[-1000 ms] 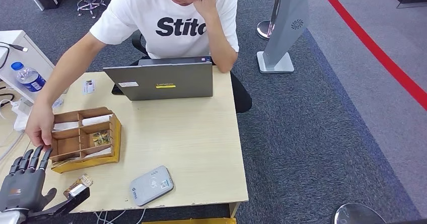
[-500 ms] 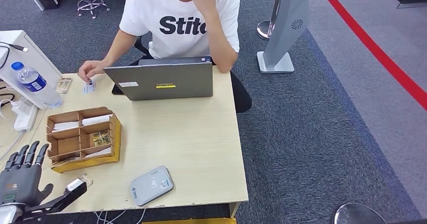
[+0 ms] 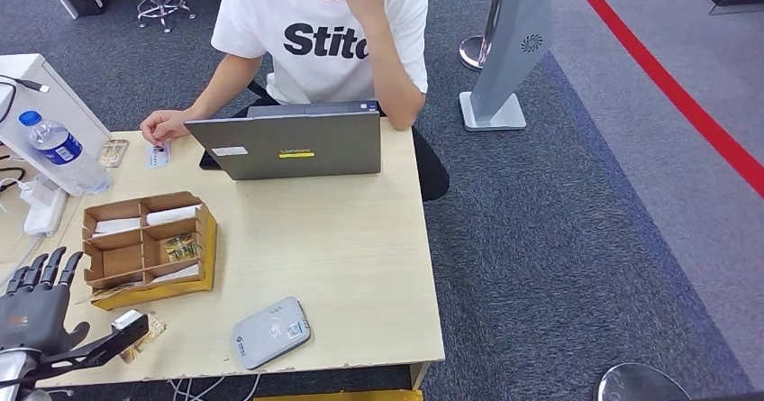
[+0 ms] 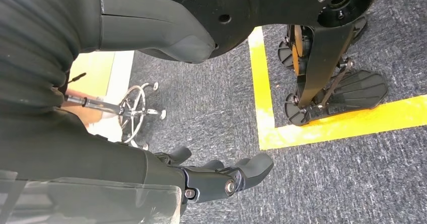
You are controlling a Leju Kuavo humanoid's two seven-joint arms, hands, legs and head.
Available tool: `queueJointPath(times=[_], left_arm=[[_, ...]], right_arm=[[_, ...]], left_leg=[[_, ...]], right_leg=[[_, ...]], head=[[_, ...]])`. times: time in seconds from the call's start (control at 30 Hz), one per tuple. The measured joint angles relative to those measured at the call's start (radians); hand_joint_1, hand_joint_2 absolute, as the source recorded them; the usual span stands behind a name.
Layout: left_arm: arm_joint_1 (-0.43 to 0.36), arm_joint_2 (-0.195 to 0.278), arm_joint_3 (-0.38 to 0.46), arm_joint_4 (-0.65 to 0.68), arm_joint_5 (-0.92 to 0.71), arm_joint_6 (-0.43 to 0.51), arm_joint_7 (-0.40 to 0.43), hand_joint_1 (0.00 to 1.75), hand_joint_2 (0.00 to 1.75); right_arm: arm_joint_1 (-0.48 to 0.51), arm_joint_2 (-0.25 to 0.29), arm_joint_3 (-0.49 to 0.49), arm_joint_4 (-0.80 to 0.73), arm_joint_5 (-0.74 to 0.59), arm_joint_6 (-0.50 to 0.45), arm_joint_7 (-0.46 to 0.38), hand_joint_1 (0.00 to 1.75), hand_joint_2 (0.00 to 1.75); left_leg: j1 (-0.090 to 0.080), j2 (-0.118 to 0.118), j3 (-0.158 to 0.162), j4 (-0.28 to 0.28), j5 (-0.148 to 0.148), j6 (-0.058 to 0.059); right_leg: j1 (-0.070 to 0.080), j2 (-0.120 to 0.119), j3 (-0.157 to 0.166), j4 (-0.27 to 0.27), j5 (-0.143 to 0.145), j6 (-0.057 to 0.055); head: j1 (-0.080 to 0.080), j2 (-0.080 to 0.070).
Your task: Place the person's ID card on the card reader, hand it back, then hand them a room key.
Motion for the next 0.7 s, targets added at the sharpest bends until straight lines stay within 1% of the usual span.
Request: queueJointPath(times=[0.2,0.37,0.7], left_arm=[[-0.001,-0.001,-0.001,0.001,0.000,-0.001,-0.005,0.00,1.75],[0.000,-0.001,-0.012,0.000,0.006,-0.003,-0.029,0.00,1.75],[0.012,0.003,-0.096,-0.035,0.020,-0.005,-0.052,0.00,1.75]], right_arm=[[0.000,0.000,-0.009,0.000,0.006,0.000,0.003,0.00,1.75],[0.000,0.000,-0.020,0.000,0.025,0.000,0.005,0.00,1.75],[0.001,0.000,-0.052,-0.003,0.055,0.009,0.006,0.00,1.75]], left_leg=[[0.000,0.000,0.000,0.000,0.000,0.000],[0.000,0.000,0.000,0.000,0.000,0.000],[0.000,0.000,0.000,0.000,0.000,0.000]], right_leg=[[0.000,0.000,0.000,0.000,0.000,0.000],[0.000,0.000,0.000,0.000,0.000,0.000],[0.000,0.000,0.000,0.000,0.000,0.000]], head=[[0.000,0.000],[0.000,0.000],[0.000,0.000]])
